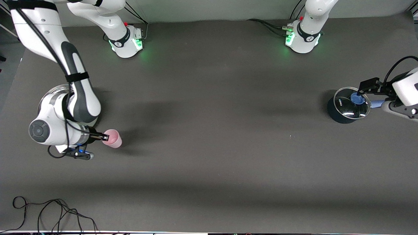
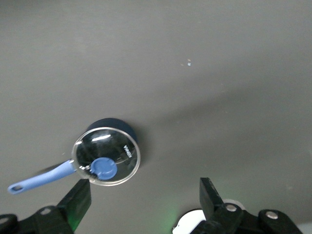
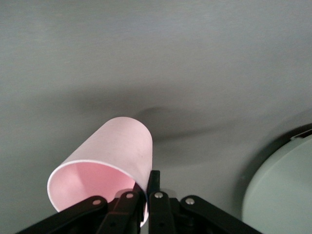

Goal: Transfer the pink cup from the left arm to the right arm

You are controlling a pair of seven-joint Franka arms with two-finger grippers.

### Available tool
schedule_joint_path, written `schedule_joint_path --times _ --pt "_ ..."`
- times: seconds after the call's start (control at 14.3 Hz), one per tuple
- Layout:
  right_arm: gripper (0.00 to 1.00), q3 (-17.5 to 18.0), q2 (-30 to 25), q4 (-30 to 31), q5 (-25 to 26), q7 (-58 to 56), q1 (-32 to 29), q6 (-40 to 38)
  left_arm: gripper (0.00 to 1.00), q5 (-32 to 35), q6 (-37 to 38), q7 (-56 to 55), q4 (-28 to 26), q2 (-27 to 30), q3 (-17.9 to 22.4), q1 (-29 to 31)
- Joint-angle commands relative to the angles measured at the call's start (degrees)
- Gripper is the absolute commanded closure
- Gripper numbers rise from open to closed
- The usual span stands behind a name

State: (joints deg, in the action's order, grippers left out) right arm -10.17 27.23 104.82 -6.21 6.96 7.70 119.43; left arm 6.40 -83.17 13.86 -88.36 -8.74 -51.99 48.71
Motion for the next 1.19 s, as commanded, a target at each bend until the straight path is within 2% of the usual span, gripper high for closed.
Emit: schedule_joint_path --times 0.0,0.28,0.35,0.49,0.56,0.63,0.7,0.84,0.91,1.12 --pt "1.0 0.3 1.2 -0.1 0.1 -1.6 -0.5 1.5 0.0 1.1 0.0 -4.9 -1.1 4.3 0.5 -0.2" --pt "1.0 0.4 2.7 -0.1 -0.2 -1.6 -0.3 2.5 0.0 0.5 -3.0 -6.9 -4.1 7.6 0.3 -0.3" --pt "0.88 0.4 2.6 -0.1 -0.2 -1.6 -0.3 2.4 0.0 0.2 -4.6 -6.9 -5.7 8.8 0.6 -0.2" --pt "0.58 0.3 2.1 -0.1 -0.2 -1.6 -0.3 1.9 0.0 -1.6 -4.3 -6.0 -4.9 7.6 0.8 0.4" --pt "0.35 0.3 1.8 -0.1 -0.2 -1.6 -0.2 1.9 0.0 -1.7 -4.2 -6.0 -4.9 7.6 1.4 0.2" --pt "0.27 0.3 1.1 -0.1 -0.2 -1.5 -0.1 1.2 0.0 -1.8 -4.2 -6.2 -4.9 7.6 1.9 -0.8" --pt "0.26 0.3 0.2 -0.5 -0.2 -1.3 -0.1 -0.5 0.0 -1.9 -4.2 -6.3 -4.7 7.5 3.2 -2.3" --pt "0.04 0.3 -3.0 -0.8 -0.2 -0.8 0.2 -3.0 0.0 -2.0 -4.2 -6.3 -4.6 7.7 12.3 -11.7" --pt "0.0 0.3 -4.8 -0.9 -0.1 -0.8 0.3 -4.3 0.0 -2.1 -4.3 -6.3 -4.6 7.8 17.6 -17.0" --pt "0.0 0.3 -9.3 -2.7 -0.1 -0.8 0.4 -9.2 0.0 -2.2 -4.5 -6.4 -4.6 7.9 32.1 -31.9"
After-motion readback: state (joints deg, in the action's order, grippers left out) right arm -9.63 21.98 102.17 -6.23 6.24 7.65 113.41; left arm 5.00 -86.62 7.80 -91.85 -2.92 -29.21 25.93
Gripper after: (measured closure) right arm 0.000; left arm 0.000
